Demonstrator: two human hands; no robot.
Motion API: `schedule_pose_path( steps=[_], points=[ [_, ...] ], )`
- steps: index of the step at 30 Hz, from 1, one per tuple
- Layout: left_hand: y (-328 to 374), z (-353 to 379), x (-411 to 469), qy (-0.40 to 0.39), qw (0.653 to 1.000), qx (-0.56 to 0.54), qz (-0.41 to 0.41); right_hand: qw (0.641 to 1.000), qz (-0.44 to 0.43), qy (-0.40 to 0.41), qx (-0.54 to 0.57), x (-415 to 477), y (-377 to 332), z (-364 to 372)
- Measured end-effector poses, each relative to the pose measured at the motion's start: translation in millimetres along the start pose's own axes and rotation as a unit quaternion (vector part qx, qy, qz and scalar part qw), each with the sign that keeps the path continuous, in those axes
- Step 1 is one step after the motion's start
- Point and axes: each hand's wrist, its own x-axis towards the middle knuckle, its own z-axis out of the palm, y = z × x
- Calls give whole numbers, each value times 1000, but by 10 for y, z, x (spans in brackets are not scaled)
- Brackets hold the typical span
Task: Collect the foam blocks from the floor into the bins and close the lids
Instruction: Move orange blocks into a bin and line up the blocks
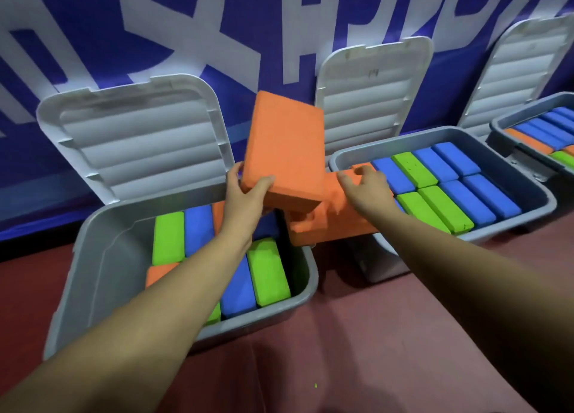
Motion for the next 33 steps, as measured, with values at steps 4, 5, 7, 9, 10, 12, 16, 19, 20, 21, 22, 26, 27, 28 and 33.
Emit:
schedule_pose_path(
  steps=[4,5,7,9,10,12,16,19,20,21,22,26,27,28,33],
  points=[
    [-104,-156,77,13,991,125,39,979,172,-11,-104,102,554,12],
    [-130,-159,85,15,990,135,42,983,167,-32,-72,109,628,44],
    [-148,-148,91,18,989,143,43,987,159,-25,12,140,738,114],
    [-153,-146,96,16,988,147,46,982,171,12,80,139,759,124],
    [-144,-152,90,18,987,150,52,979,174,21,103,144,754,120],
    [-125,-197,112,27,984,162,65,975,168,35,140,103,639,62],
    [-31,-379,194,20,987,151,49,973,130,87,167,95,337,-16],
    [135,-564,254,49,986,147,64,981,53,101,155,56,-129,-7],
    [214,-634,264,71,984,142,79,984,16,103,146,33,-302,21],
    [305,-709,273,95,982,133,95,985,-20,101,136,-6,-475,52],
    [398,-794,291,120,980,123,105,986,-53,101,125,-40,-631,95],
    [782,-1270,316,202,964,125,117,981,-117,103,117,-175,-1184,232],
    [866,-1401,300,221,958,133,128,980,-124,102,121,-211,-1304,276],
    [944,-1531,271,240,950,147,137,978,-134,102,122,-250,-1415,328],
    [1133,-2181,185,303,904,269,135,968,-215,79,99,-490,-1814,678]
  ],
)
